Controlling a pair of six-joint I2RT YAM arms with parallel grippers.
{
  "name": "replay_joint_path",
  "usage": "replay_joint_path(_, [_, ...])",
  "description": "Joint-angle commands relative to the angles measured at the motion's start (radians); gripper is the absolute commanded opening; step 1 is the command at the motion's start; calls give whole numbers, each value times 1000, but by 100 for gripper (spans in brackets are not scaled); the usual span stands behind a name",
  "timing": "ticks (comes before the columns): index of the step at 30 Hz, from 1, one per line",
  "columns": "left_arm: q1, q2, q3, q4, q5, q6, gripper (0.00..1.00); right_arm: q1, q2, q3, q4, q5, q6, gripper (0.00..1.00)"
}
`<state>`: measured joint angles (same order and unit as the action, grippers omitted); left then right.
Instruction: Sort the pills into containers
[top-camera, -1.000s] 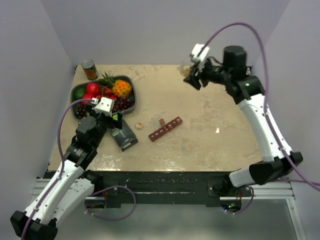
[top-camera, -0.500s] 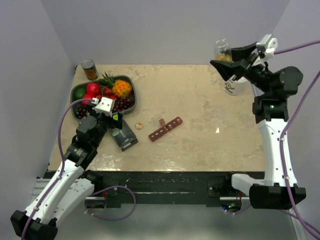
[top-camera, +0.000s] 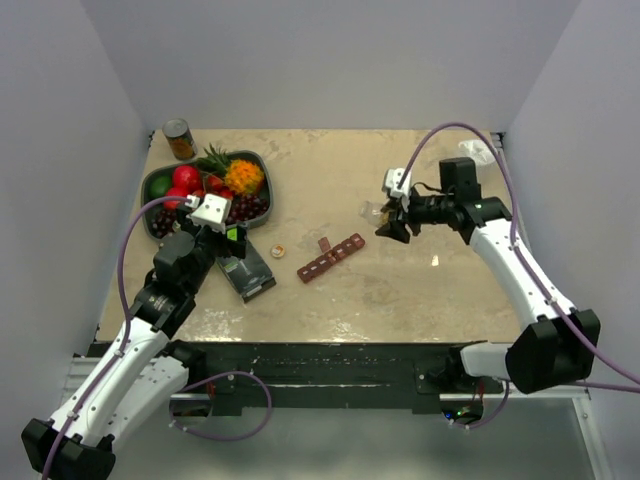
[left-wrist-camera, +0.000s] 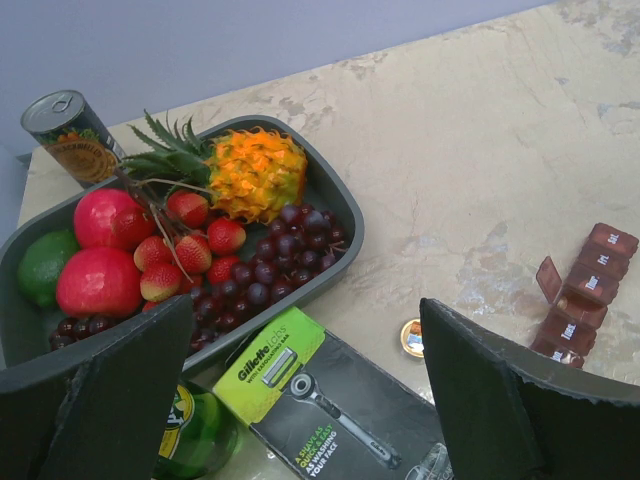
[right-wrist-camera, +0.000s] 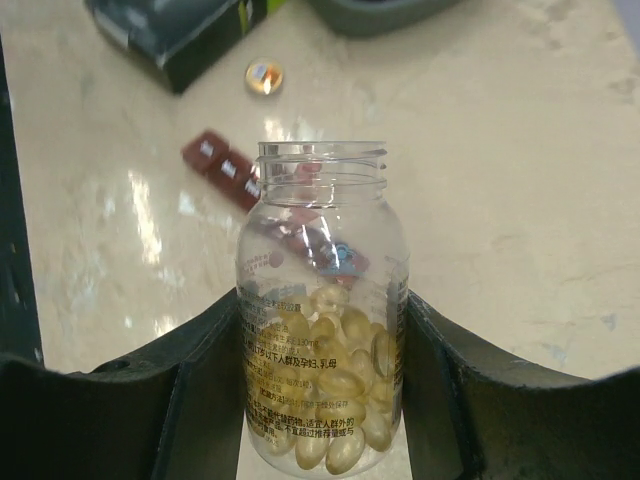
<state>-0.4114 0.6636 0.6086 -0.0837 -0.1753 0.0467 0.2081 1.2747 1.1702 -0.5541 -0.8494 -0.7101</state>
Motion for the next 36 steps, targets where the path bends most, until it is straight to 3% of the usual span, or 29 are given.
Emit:
replay_joint_path(1, [6,-2,5,44,3,24,100,31,52,-38,-171,58,-347,4])
replay_joint_path(6, [6,-1,5,44,7,22,100,82,135,-84,-119,87,-400,4])
replay_joint_path(17, [6,2,5,45,13,24,100,171,259,-109,-7,234,-361,4])
replay_joint_path(36, [6,-4,10,39,16,24,100,295,405,-21,3,432,-319,3])
